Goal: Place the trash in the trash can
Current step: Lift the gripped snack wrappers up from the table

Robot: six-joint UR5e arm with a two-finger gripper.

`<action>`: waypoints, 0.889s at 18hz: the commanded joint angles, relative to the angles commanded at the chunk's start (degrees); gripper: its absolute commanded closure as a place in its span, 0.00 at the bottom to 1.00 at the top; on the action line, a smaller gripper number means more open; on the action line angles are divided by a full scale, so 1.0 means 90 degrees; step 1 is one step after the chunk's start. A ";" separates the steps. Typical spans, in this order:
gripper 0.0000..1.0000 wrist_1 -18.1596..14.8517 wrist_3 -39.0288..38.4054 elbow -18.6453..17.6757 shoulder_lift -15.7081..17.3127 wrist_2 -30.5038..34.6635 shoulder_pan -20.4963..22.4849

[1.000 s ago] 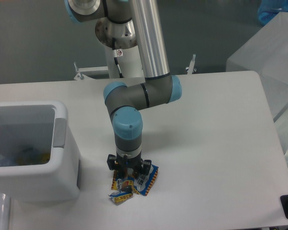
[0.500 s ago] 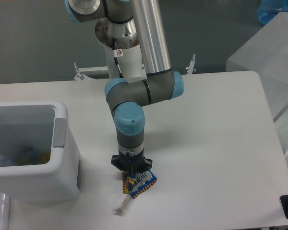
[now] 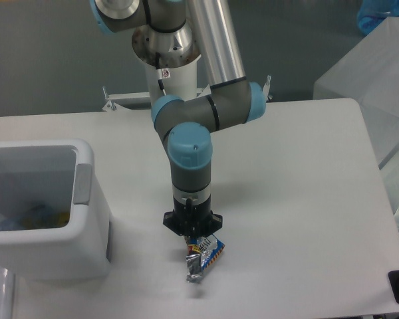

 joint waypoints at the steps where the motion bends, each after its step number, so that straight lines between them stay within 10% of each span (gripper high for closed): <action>1: 1.00 0.0000 -0.0098 0.0136 0.0000 -0.0117 0.0019; 11: 1.00 0.0010 -0.2284 0.1875 0.0039 -0.0255 0.0254; 16: 1.00 0.0010 -0.2715 0.2130 0.0107 -0.0255 0.0274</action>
